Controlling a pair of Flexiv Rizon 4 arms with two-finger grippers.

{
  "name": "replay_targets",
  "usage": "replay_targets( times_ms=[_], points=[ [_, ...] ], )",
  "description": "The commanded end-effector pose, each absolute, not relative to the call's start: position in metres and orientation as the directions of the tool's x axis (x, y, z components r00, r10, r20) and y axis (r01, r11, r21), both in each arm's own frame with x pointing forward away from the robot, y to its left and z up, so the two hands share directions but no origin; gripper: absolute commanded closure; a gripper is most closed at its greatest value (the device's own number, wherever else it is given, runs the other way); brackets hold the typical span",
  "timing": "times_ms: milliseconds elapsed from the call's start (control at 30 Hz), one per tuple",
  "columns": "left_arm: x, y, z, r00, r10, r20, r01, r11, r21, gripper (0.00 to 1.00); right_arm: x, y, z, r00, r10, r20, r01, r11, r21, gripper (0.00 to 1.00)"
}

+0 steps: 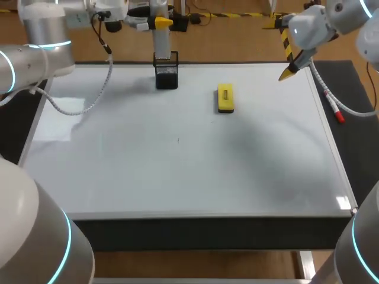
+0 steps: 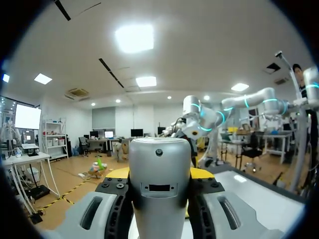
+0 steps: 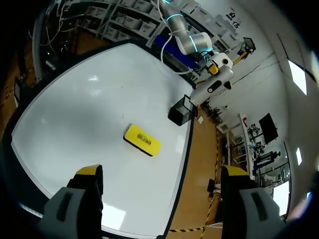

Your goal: Pick up the inspection probe, press it on each red-marked spot on the whiteboard one by one, put down the probe, pick up the eraser, and wipe off all the red marks.

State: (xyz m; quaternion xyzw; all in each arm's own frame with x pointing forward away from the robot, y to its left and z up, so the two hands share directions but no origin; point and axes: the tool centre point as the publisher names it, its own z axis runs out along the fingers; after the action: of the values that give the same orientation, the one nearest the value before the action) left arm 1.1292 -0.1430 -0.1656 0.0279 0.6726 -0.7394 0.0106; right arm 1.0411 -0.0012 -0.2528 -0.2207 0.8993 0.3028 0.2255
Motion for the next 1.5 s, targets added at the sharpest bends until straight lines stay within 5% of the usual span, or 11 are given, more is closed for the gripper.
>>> replay_targets(
  times_ms=[33, 1500],
  points=[
    [1.135, -0.146, -0.172, -0.997, 0.054, -0.06, 0.054, -0.107, -0.993, 1.0, 1.041, -0.001, -0.253, -0.801, -0.264, -0.538, -0.534, 0.72, 0.443, 0.0],
    [1.155, -0.147, -0.268, -0.998, 0.063, -0.02, 0.011, -0.135, -0.991, 1.0, 1.041, -0.001, -0.253, -0.801, -0.264, -0.538, -0.534, 0.72, 0.443, 0.0]
  ],
)
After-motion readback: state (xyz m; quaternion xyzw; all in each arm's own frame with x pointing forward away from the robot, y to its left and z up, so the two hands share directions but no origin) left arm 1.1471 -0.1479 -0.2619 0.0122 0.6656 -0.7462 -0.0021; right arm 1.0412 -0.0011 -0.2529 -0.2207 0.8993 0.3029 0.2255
